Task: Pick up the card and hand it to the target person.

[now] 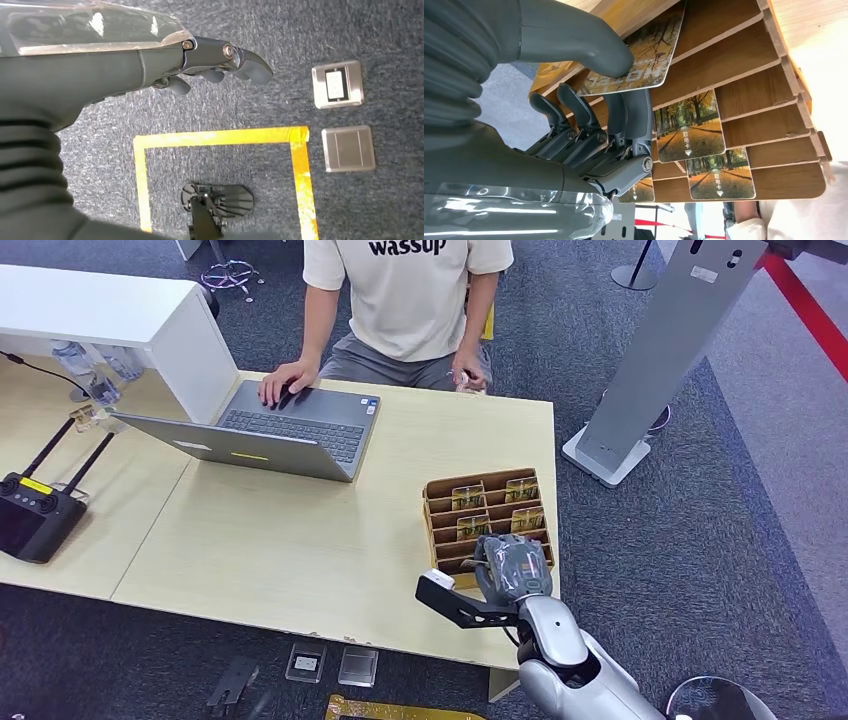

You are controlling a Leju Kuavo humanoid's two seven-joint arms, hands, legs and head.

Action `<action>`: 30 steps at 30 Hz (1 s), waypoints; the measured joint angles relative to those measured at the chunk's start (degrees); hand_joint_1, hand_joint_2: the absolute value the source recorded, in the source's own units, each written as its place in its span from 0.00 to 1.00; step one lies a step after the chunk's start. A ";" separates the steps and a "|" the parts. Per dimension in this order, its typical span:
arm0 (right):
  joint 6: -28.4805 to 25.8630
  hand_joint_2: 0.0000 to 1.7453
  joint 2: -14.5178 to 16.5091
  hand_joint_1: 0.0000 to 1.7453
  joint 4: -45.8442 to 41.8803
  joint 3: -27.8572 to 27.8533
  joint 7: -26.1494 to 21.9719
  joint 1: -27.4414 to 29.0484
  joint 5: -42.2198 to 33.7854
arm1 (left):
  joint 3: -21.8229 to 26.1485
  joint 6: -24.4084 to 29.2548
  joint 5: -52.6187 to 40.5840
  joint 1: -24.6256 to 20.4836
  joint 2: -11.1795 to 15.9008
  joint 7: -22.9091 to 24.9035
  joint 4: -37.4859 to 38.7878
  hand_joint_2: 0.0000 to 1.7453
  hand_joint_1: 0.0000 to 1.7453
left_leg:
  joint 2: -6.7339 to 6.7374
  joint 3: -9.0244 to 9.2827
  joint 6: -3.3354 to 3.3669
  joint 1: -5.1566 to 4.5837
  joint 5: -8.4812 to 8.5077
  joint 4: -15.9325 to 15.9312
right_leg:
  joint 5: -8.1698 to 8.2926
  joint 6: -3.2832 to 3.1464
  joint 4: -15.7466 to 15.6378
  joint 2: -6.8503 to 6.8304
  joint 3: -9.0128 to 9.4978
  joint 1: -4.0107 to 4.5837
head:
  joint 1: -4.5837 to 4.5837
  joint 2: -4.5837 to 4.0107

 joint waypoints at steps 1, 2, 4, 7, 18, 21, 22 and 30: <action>0.02 1.00 -0.04 0.92 -0.15 -0.07 0.21 -0.01 -0.19 | 0.06 0.24 0.08 0.04 0.01 0.07 0.00 1.00 0.00 | 0.00 0.00 0.00 0.00 0.00 0.00 | 0.00 0.00 0.00 0.00 0.00 0.00 | 0.00 0.00; 0.07 1.00 -0.13 0.92 -0.39 -0.14 0.48 -0.02 -0.40 | 0.15 0.35 0.21 0.11 0.02 0.11 0.00 1.00 0.00 | 0.00 -0.01 0.00 0.00 0.00 0.00 | 0.00 0.00 0.00 0.00 -0.01 0.00 | -0.01 0.00; 0.23 1.00 -0.44 0.92 -1.16 -0.28 1.26 -0.13 -0.89 | 0.34 0.40 0.49 0.28 0.03 0.08 0.00 1.00 0.00 | 0.00 -0.01 0.00 0.00 0.00 0.00 | 0.00 0.00 0.00 0.00 -0.01 0.00 | -0.03 0.00; 0.99 1.00 -1.24 0.92 -3.37 -0.89 2.99 -0.67 -2.11 | 0.49 0.70 0.79 0.50 0.05 0.05 0.00 1.00 0.00 | 0.00 -0.01 0.00 0.00 0.00 0.00 | 0.00 0.00 0.00 0.00 -0.02 0.00 | -0.03 0.00; 7.31 1.00 -6.32 0.92 -17.85 -5.54 7.90 -4.61 -8.03 | 1.61 0.48 1.81 1.63 0.51 -0.45 0.00 1.00 0.00 | 0.00 -0.01 0.00 0.00 0.00 0.01 | 0.00 0.00 0.00 0.00 -0.03 0.00 | -0.02 0.00; 6.87 1.00 -7.57 0.92 -22.82 -6.46 7.89 -5.45 -8.38 | 2.01 0.38 2.22 1.93 0.57 -0.86 0.00 1.00 0.00 | 0.00 -0.03 0.00 0.00 0.00 0.01 | 0.00 0.00 0.00 0.00 -0.05 0.00 | -0.08 0.00; 6.59 1.00 -7.96 0.92 -24.75 -6.76 7.78 -5.73 -8.22 | 2.19 0.38 2.33 2.00 0.58 -0.99 0.00 1.00 0.00 | 0.00 -0.04 0.00 0.00 0.00 0.01 | 0.00 0.00 0.00 0.00 -0.06 0.00 | -0.08 0.00; -0.60 1.00 -7.30 0.92 -28.81 -7.34 -0.08 -6.48 -6.36 | 2.71 -0.54 2.09 1.75 0.56 -1.02 0.00 1.00 0.00 | 0.00 -0.04 0.00 0.00 0.00 -0.01 | 0.00 0.00 0.00 0.00 -0.02 0.00 | -0.03 0.00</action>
